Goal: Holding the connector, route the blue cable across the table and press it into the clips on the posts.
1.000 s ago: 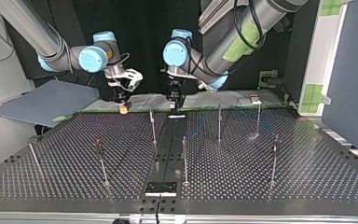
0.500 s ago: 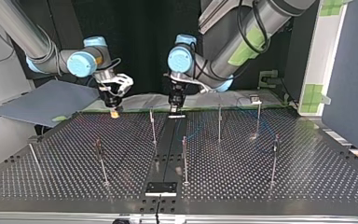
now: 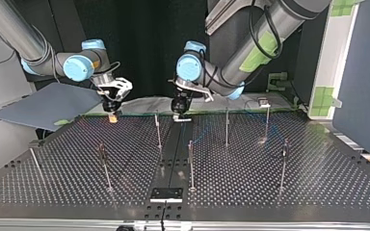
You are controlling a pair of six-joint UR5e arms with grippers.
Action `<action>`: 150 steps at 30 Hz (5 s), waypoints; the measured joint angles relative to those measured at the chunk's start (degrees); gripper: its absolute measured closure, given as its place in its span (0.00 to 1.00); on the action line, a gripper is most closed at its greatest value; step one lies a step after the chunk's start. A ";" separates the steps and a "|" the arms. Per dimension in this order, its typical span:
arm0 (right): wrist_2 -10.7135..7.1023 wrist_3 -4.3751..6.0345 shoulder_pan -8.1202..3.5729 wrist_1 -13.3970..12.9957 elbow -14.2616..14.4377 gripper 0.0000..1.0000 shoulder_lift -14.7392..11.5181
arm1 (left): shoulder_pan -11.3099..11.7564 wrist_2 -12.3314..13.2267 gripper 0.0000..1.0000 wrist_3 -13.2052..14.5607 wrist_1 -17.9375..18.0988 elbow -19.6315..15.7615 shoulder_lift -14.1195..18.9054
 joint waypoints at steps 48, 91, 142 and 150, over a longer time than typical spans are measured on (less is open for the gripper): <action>-6.96 -0.66 -1.70 0.27 -0.75 1.00 -0.48 | -3.80 -0.63 1.00 0.60 -6.64 -1.35 3.07; -4.95 0.84 -3.46 -1.61 -0.41 1.00 2.34 | 0.06 2.86 1.00 -0.45 -0.28 2.95 -2.66; -4.98 0.68 -7.02 -2.14 -3.13 1.00 2.38 | 0.51 0.88 0.00 6.05 -16.76 11.75 -5.61; -3.38 0.31 -7.28 -2.11 -2.63 1.00 2.38 | -1.08 -0.83 0.00 6.27 -18.58 9.98 -2.41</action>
